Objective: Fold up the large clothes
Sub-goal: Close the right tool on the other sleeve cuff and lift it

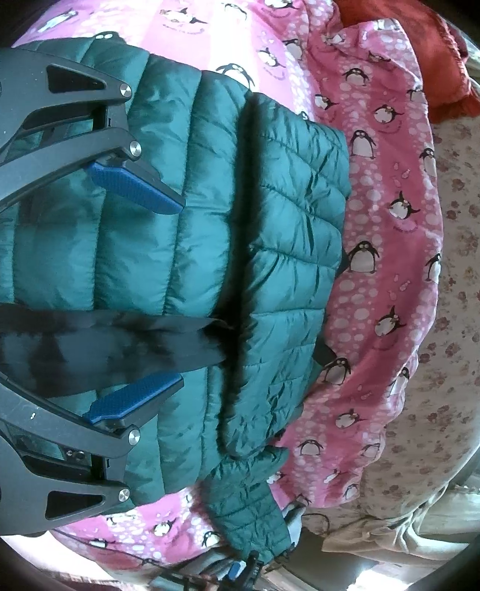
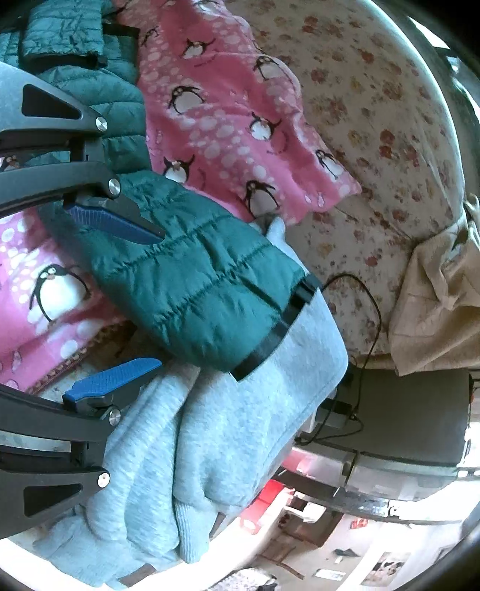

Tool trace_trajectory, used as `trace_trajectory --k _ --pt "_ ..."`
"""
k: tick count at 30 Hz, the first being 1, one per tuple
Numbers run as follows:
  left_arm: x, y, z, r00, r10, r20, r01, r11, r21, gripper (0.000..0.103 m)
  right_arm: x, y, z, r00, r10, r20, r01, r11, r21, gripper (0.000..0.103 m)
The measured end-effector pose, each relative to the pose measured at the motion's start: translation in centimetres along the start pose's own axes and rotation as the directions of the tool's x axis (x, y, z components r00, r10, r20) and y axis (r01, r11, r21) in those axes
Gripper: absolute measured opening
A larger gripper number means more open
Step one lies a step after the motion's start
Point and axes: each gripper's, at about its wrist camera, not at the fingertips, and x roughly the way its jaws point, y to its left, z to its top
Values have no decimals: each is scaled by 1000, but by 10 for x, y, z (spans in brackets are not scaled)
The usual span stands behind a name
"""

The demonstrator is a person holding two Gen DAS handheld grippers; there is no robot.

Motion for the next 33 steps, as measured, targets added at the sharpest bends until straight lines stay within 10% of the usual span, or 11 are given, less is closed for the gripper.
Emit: trace_trajectory --k 19,26,33 --pt "-28 47 4 997 53 57 -43 985 -166 87 35 -21 34 1000 0 -4 1 992 122 62" --pt "-26 58 2 994 104 39 -95 978 -188 87 30 -22 30 996 63 56 -70 987 142 22" --pt "-24 55 11 991 135 12 -131 975 -181 87 -8 -1 23 970 211 119 -220 973 66 17"
